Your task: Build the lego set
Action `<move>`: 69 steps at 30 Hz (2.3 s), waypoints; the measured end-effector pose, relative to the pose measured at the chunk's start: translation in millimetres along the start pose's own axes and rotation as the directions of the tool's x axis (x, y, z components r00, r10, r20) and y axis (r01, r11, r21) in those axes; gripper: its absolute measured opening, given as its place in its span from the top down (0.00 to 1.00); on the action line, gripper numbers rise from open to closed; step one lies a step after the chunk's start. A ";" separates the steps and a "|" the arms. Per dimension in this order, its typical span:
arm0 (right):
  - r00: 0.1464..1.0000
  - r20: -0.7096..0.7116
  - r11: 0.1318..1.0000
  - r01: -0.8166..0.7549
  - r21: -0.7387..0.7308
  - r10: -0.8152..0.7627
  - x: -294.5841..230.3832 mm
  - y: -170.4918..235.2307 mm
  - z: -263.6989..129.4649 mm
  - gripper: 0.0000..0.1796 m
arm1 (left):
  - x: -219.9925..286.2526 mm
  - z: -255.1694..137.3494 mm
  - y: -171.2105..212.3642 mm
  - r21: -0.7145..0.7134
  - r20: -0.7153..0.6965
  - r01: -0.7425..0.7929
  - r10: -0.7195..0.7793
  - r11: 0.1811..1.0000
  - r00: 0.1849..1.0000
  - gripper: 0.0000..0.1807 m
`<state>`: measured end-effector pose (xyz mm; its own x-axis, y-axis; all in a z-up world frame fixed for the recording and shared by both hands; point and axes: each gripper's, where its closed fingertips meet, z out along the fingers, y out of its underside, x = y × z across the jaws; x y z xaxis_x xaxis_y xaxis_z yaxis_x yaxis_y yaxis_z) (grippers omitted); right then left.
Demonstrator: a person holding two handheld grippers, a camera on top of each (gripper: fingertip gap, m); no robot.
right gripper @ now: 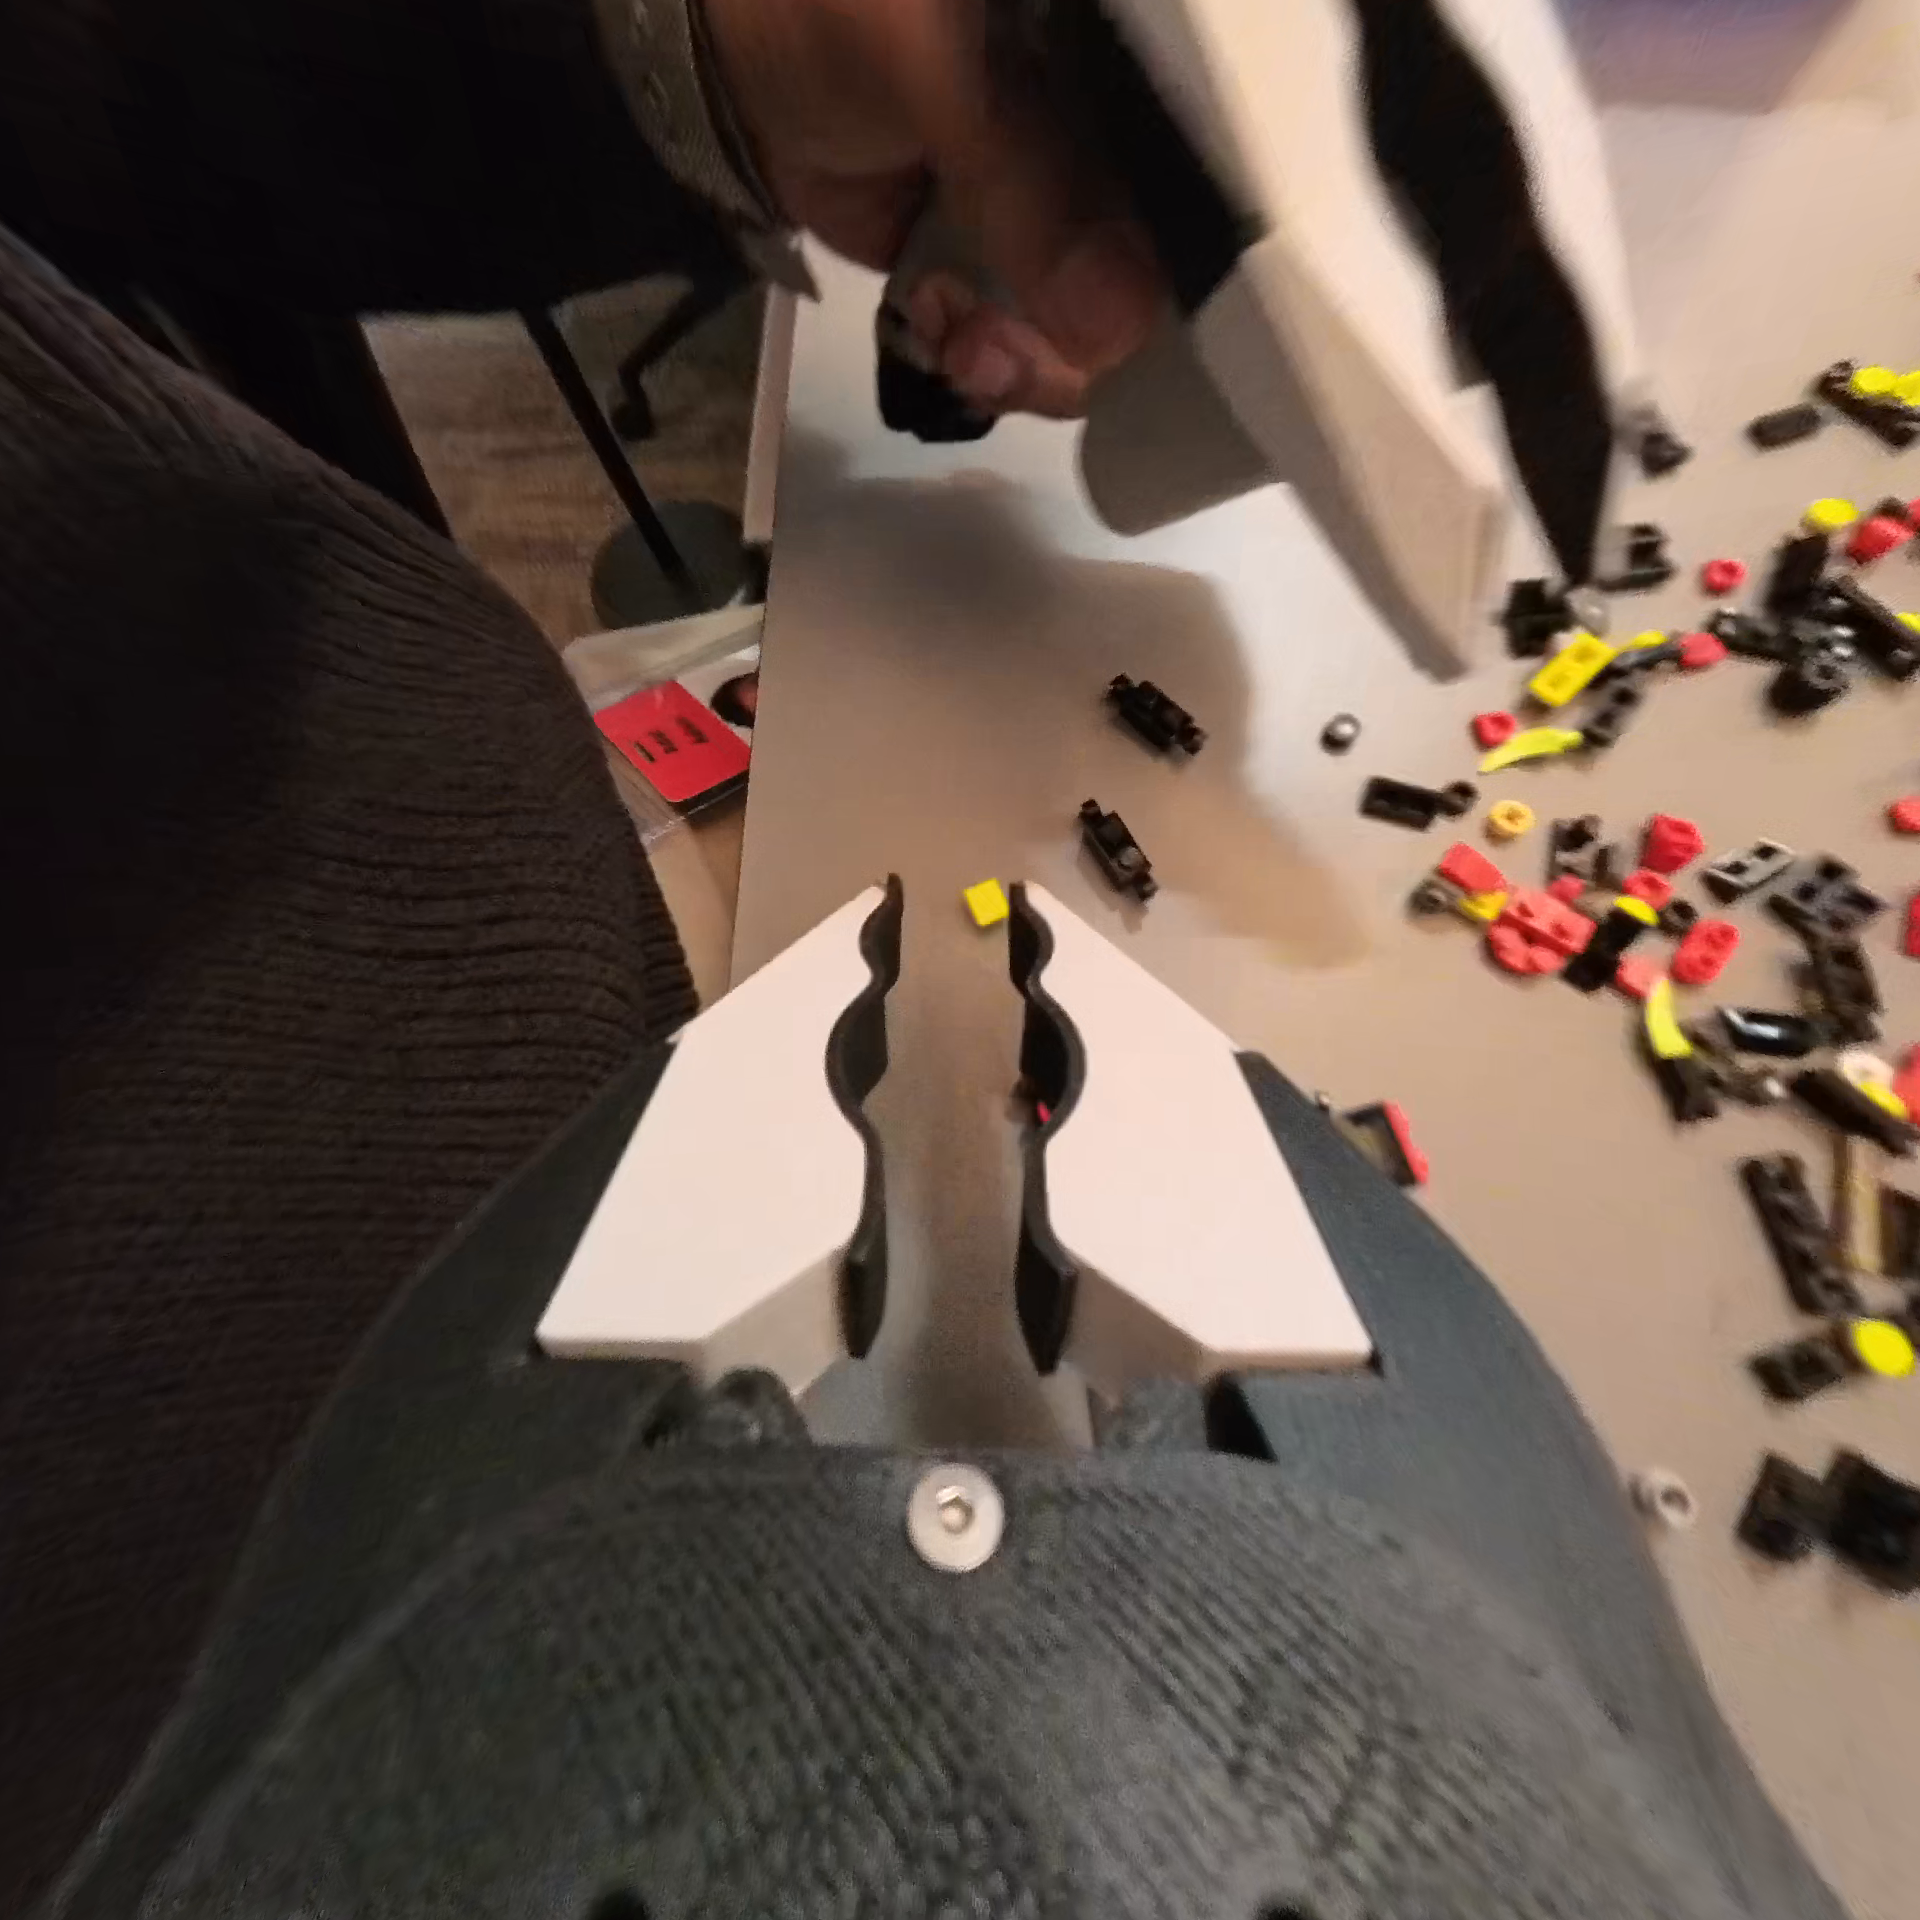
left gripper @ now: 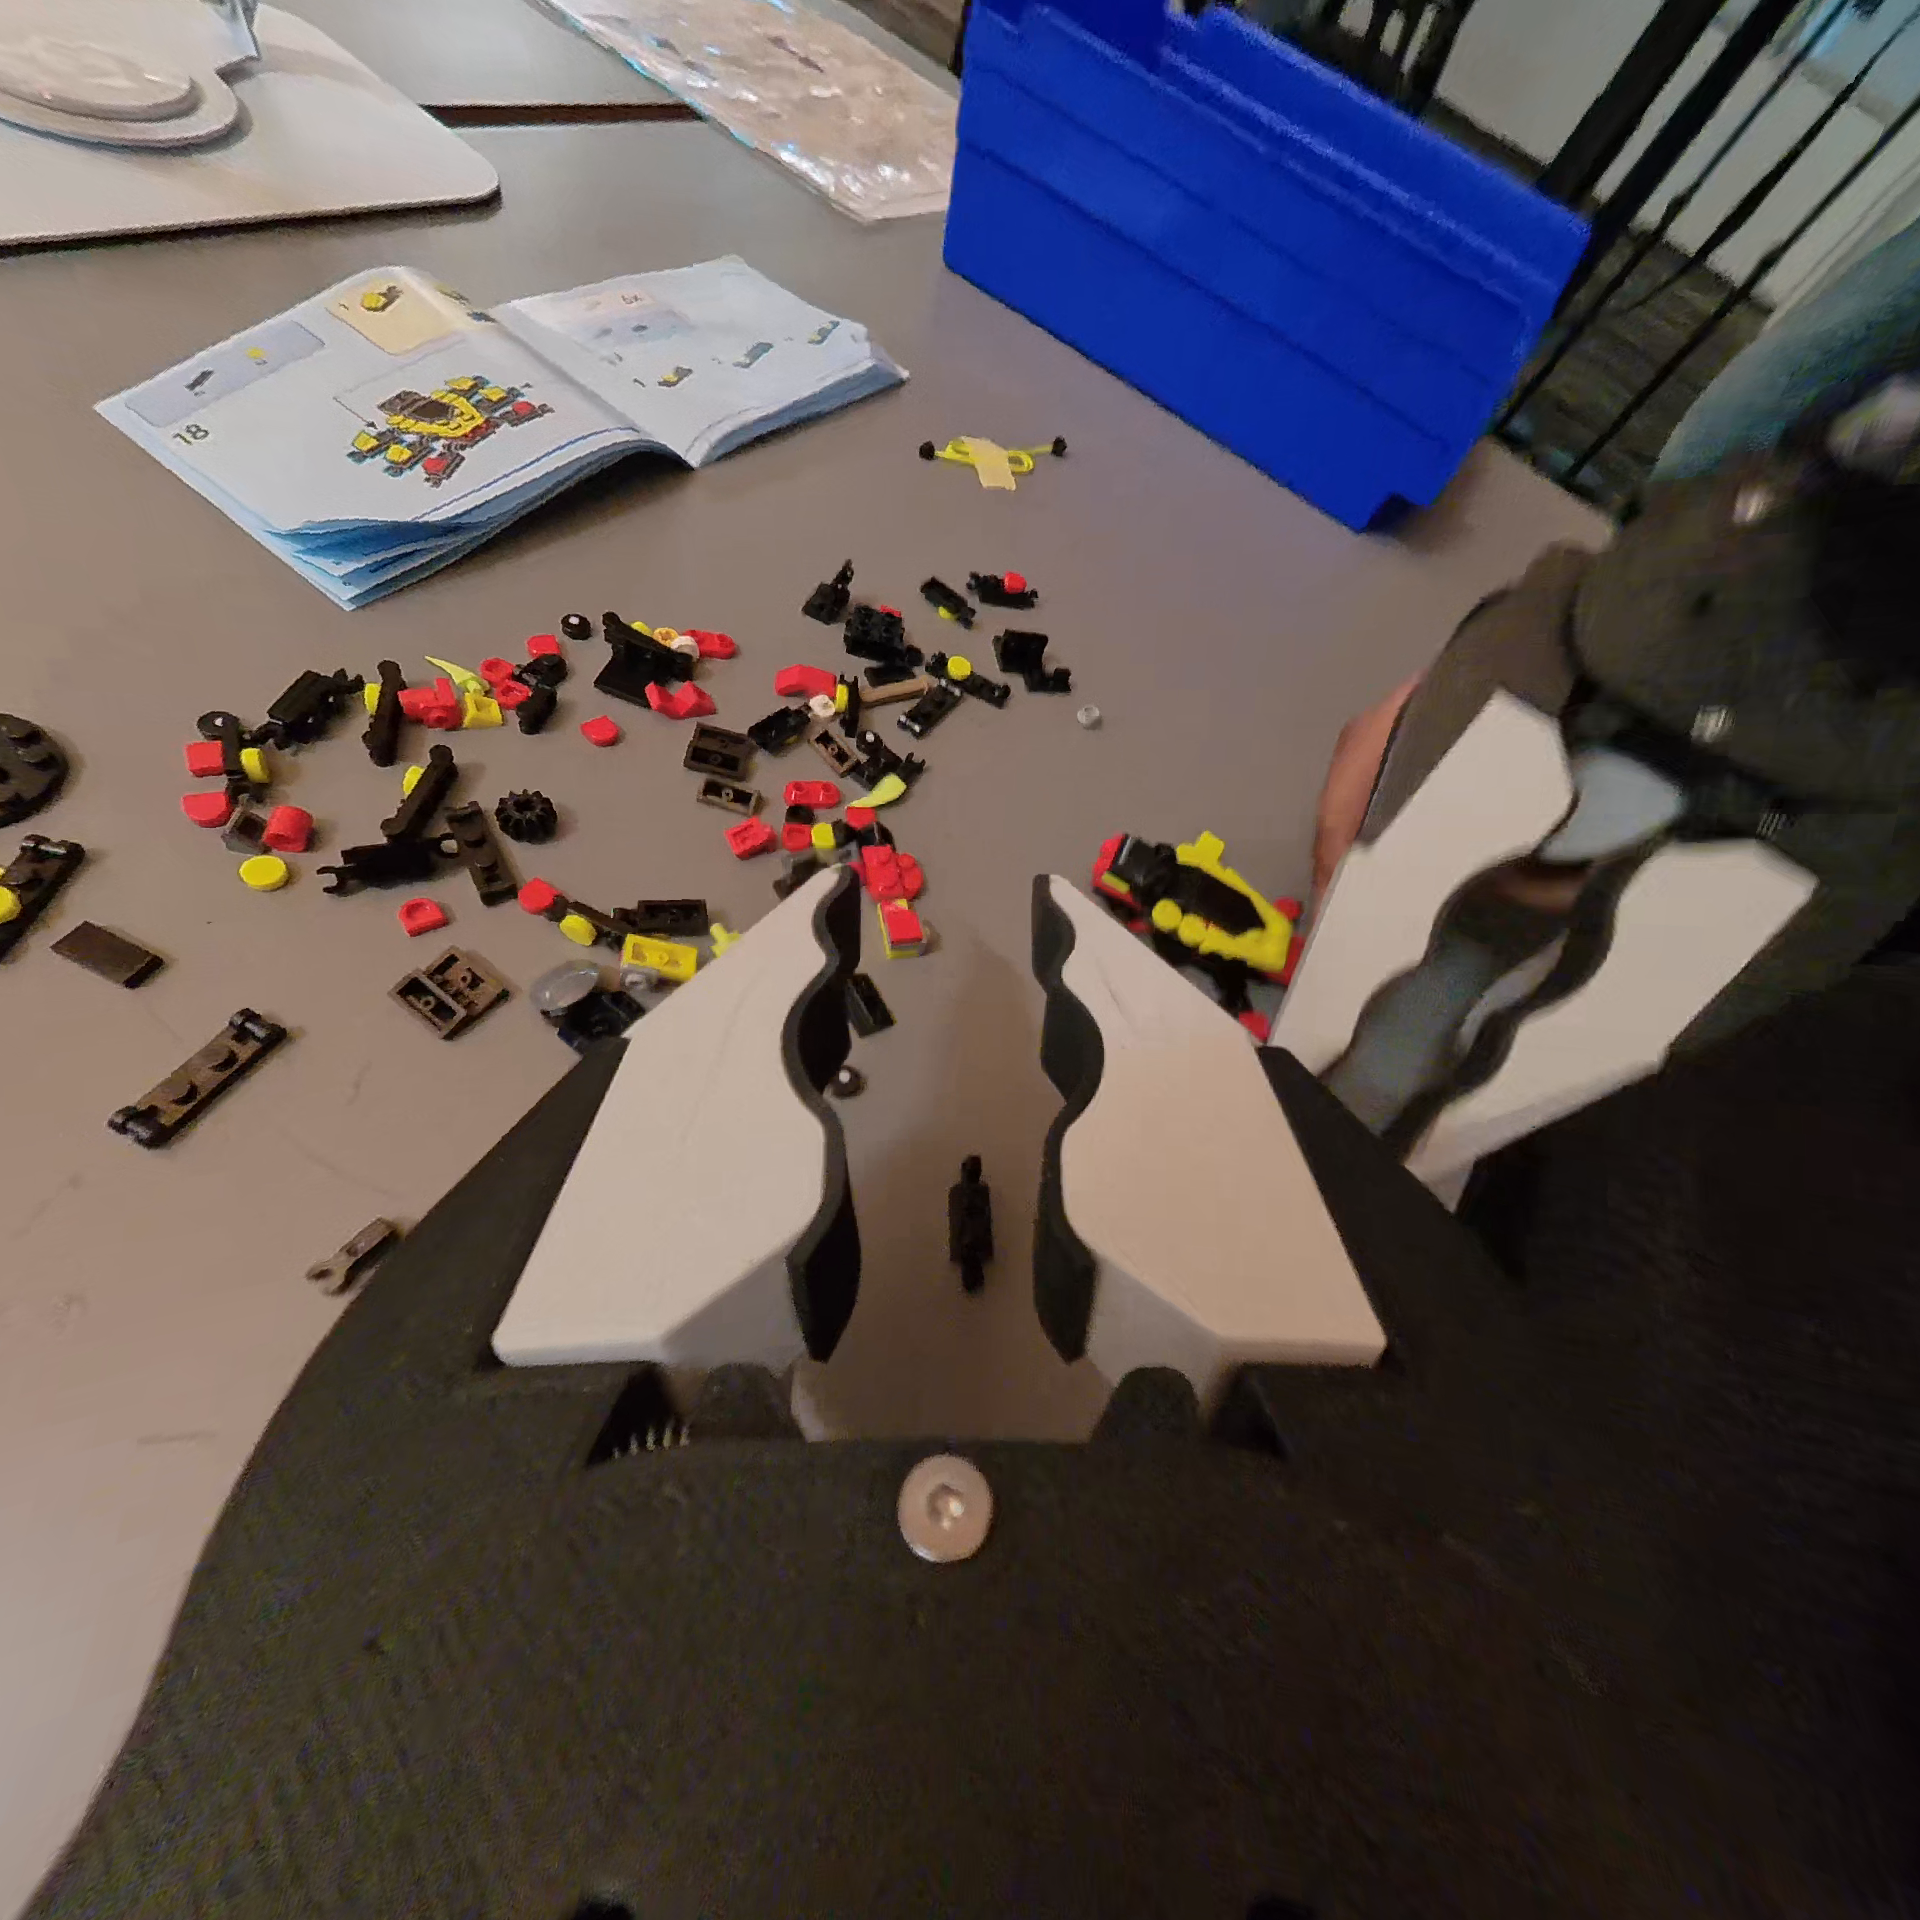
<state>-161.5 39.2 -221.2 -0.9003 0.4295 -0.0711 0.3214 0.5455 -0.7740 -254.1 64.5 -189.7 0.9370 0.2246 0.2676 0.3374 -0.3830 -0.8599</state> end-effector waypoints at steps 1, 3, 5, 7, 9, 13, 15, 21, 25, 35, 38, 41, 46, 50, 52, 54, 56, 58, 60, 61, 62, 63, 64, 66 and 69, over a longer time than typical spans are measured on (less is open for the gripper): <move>1.000 -0.009 0.999 -0.027 0.035 0.028 2.3 -2.2 -8.1 0.89 | 3.3 -1.3 4.4 -0.024 -0.001 -0.031 0.031 0.999 1.000 0.83; 0.995 -0.026 0.989 -0.093 0.116 0.096 8.6 -7.1 -26.1 0.90 | 15.5 -5.3 16.5 -0.092 -0.022 -0.104 0.102 0.990 0.995 0.84; 0.985 -0.048 0.970 -0.152 0.189 0.164 17.1 -6.7 -45.0 0.90 | 26.1 -11.3 32.1 -0.177 -0.013 -0.157 0.157 0.972 0.987 0.84; 0.971 -0.092 0.951 -0.191 0.244 0.218 28.9 -0.9 -63.3 0.90 | 41.8 -16.8 48.7 -0.238 -0.011 -0.196 0.199 0.951 0.980 0.85; 0.953 -0.143 0.934 -0.218 0.283 0.266 42.4 6.5 -79.0 0.91 | 54.7 -18.6 65.3 -0.285 0.012 -0.196 0.208 0.939 0.978 0.86; 0.925 -0.153 0.901 -0.286 0.326 0.348 57.7 15.2 -94.4 0.92 | 61.4 -13.4 87.4 -0.319 0.128 -0.155 0.205 0.935 0.970 0.88; 0.924 -0.143 0.896 -0.294 0.334 0.356 59.3 15.5 -96.5 0.92 | 63.2 -11.1 89.9 -0.308 0.155 -0.158 0.213 0.938 0.965 0.88; 0.925 -0.217 0.914 -0.228 0.336 0.311 65.9 15.9 -101.9 0.96 | 66.0 -3.2 85.5 -0.273 0.116 -0.083 0.118 0.959 0.986 0.89; 0.921 -0.213 0.910 -0.245 0.335 0.326 67.8 18.2 -102.7 0.96 | 64.4 2.1 89.1 -0.292 0.115 -0.094 0.133 0.952 0.985 0.91; 0.910 -0.215 0.892 -0.261 0.369 0.355 74.8 17.7 -109.3 0.98 | 63.0 2.3 87.0 -0.281 0.112 -0.090 0.125 0.955 0.986 0.97; 0.907 -0.212 0.887 -0.266 0.377 0.363 76.2 17.8 -110.3 0.98 | 54.2 -4.5 73.4 -0.238 0.149 -0.118 0.156 0.964 0.976 0.97; 0.906 -0.204 0.883 -0.277 0.380 0.372 76.9 18.1 -110.0 0.98 | 43.2 -9.2 64.6 -0.217 0.155 -0.101 0.136 0.971 0.978 0.97; 0.906 -0.196 0.881 -0.284 0.379 0.376 76.6 18.7 -109.3 0.98 | 36.1 -6.5 66.9 -0.261 0.124 -0.145 0.183 0.954 0.975 0.97; 0.906 -0.191 0.882 -0.289 0.373 0.378 76.1 19.7 -107.8 0.98 | 34.5 -3.7 73.0 -0.296 0.092 -0.168 0.203 0.940 0.975 0.97; 0.906 -0.184 0.882 -0.296 0.366 0.380 75.2 20.4 -105.7 0.98 | 35.5 -3.1 73.7 -0.298 0.083 -0.158 0.190 0.941 0.978 0.97; 0.908 -0.172 0.882 -0.303 0.361 0.382 73.5 20.4 -102.7 0.98 | 35.7 -3.3 74.4 -0.298 0.078 -0.160 0.191 0.941 0.978 0.97; 0.910 -0.158 0.882 -0.309 0.356 0.383 71.0 18.5 -98.5 0.98 | 36.4 -3.3 74.7 -0.295 0.072 -0.160 0.189 0.942 0.979 0.97; 0.911 -0.135 0.879 -0.322 0.352 0.388 67.1 14.1 -91.6 0.98 | 37.0 -2.8 74.7 -0.292 0.068 -0.162 0.190 0.943 0.979 0.97; 0.916 -0.112 0.881 -0.328 0.342 0.385 61.3 6.9 -82.0 0.97 | 37.4 -2.4 74.7 -0.293 0.065 -0.173 0.200 0.940 0.978 0.97; 0.918 -0.109 0.884 -0.328 0.334 0.382 59.5 2.5 -76.8 0.97 | 37.3 -2.2 74.5 -0.292 0.066 -0.178 0.205 0.940 0.977 0.97; 0.921 -0.099 0.887 -0.327 0.326 0.376 56.7 -3.1 -71.2 0.97 | 37.2 -2.0 74.4 -0.292 0.066 -0.180 0.207 0.939 0.976 0.97; 0.926 -0.083 0.891 -0.325 0.318 0.367 52.8 -9.0 -64.9 0.96 | 37.1 -1.9 74.2 -0.291 0.065 -0.182 0.209 0.939 0.976 0.97; 0.929 -0.071 0.894 -0.327 0.306 0.364 49.9 -14.2 -57.9 0.96 | 36.7 -1.8 74.3 -0.290 0.065 -0.183 0.211 0.939 0.975 0.97; 0.928 -0.044 0.898 -0.346 0.272 0.371 44.9 -23.9 -41.4 0.96 | 35.4 -2.0 73.8 -0.288 0.069 -0.184 0.212 0.940 0.975 0.97; 0.918 -0.024 0.908 -0.388 0.160 0.397 38.3 -26.5 -11.0 0.97 | 34.6 -2.1 74.3 -0.290 0.072 -0.192 0.221 0.937 0.973 0.97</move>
<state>-201.3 49.2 -196.5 -0.6915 0.6280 -0.3570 0.5941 0.2131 -0.7757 -196.4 41.9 -243.5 0.9795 0.1978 0.0387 0.1627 -0.6624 -0.7313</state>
